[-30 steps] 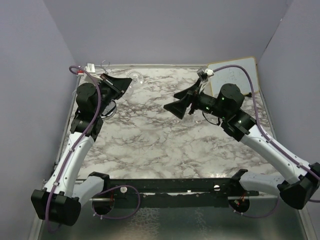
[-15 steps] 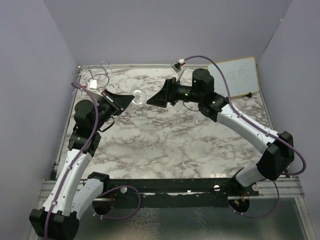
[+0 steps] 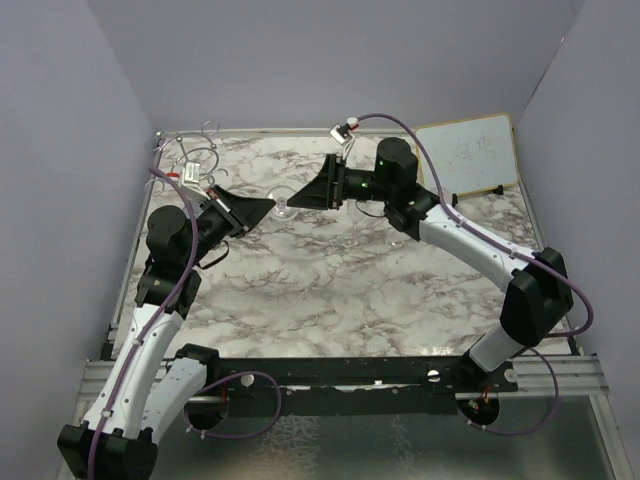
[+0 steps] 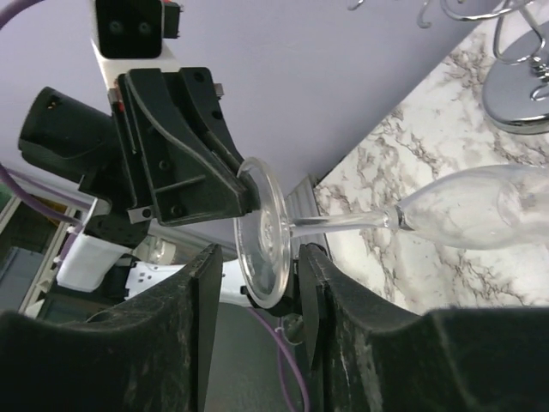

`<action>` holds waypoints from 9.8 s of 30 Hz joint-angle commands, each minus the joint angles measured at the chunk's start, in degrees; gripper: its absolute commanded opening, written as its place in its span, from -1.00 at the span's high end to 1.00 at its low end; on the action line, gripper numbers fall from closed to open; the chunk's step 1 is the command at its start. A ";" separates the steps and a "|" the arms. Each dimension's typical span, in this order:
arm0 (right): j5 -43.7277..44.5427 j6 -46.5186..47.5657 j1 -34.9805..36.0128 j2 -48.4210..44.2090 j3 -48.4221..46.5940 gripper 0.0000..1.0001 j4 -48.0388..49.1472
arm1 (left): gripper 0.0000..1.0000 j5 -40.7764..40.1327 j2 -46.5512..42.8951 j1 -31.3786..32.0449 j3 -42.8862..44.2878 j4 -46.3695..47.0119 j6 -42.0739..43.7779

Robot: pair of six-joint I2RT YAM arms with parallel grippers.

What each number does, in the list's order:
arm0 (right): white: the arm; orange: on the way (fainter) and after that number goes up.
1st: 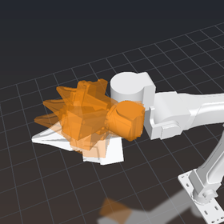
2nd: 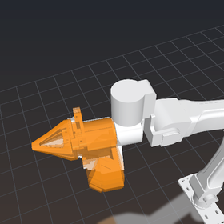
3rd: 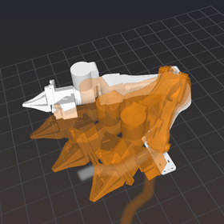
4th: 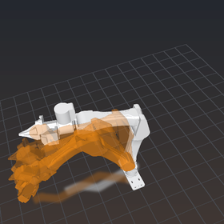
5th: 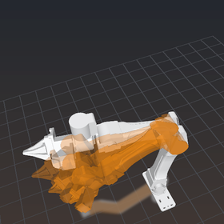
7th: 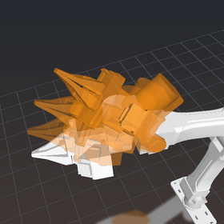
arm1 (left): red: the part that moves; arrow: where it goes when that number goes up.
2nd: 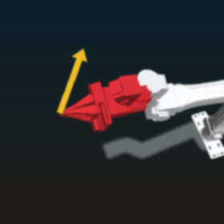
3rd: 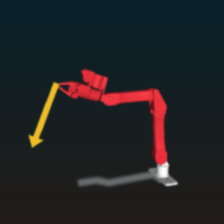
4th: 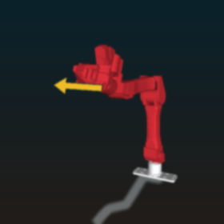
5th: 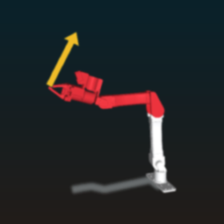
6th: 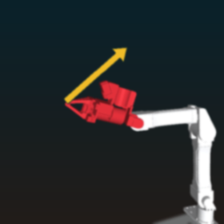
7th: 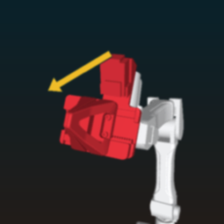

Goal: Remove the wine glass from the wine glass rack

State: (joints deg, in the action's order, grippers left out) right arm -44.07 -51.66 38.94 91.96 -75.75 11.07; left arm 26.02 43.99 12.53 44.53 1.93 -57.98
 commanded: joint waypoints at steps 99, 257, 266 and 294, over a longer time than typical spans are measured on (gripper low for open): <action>-15.57 118.98 1.09 -30.70 35.67 0.98 2.48 | -0.41 6.22 13.14 8.63 13.45 -5.29 9.28; 44.13 60.10 1.09 -55.87 21.63 -0.99 -18.12 | -0.88 -15.59 44.14 17.61 -6.56 46.22 55.66; 43.78 60.25 1.09 -56.54 22.13 -0.99 -17.52 | -0.98 -17.40 39.30 17.58 -7.10 40.28 53.97; 64.35 50.75 1.14 -54.14 18.74 -0.99 -14.65 | -0.98 -37.24 0.52 17.35 4.02 2.86 42.10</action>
State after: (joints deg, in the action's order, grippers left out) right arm 18.00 -1.23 39.79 39.75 -54.50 -4.16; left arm -2.50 48.45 29.87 42.06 10.55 -13.32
